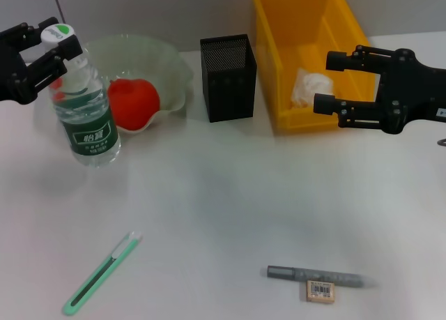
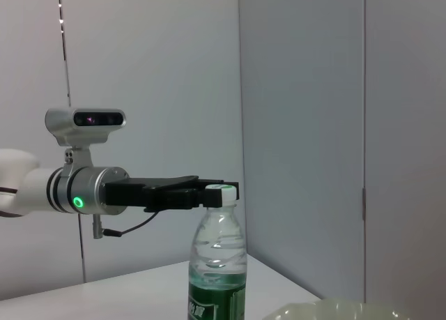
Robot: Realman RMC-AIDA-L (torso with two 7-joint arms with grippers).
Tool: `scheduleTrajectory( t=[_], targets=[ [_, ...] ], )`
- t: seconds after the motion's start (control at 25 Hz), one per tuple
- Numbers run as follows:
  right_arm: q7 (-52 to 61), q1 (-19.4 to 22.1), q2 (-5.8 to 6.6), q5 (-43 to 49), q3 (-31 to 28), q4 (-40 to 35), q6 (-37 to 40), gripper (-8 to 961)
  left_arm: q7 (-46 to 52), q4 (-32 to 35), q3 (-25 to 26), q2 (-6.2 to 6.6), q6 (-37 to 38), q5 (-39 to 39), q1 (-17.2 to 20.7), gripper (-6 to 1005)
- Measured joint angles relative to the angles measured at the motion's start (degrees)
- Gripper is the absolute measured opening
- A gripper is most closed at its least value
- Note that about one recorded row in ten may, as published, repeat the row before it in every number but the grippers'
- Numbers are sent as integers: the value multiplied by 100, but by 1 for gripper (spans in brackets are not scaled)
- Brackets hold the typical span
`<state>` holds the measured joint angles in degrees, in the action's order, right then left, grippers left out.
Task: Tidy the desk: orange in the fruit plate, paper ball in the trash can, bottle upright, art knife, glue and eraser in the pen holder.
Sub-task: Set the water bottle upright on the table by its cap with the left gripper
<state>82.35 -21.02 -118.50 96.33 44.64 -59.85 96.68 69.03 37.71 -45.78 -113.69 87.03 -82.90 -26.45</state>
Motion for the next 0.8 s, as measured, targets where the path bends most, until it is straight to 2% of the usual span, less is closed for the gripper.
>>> scheduleTrajectory(
  t=[0.16,0.44,0.8],
  targets=[
    [7,-22,2,8,0,-8,-8,755,-30,-11,7,13,10,-12,91,429],
    [16,-35,3,66,-17,-23,-9,755,-342,-78,7,-40,21,-24,268,429],
    [17,-73,3,100,-35,-26,-9,756,-495,-252,-47,-46,-122,-31,264,430]
  ],
)
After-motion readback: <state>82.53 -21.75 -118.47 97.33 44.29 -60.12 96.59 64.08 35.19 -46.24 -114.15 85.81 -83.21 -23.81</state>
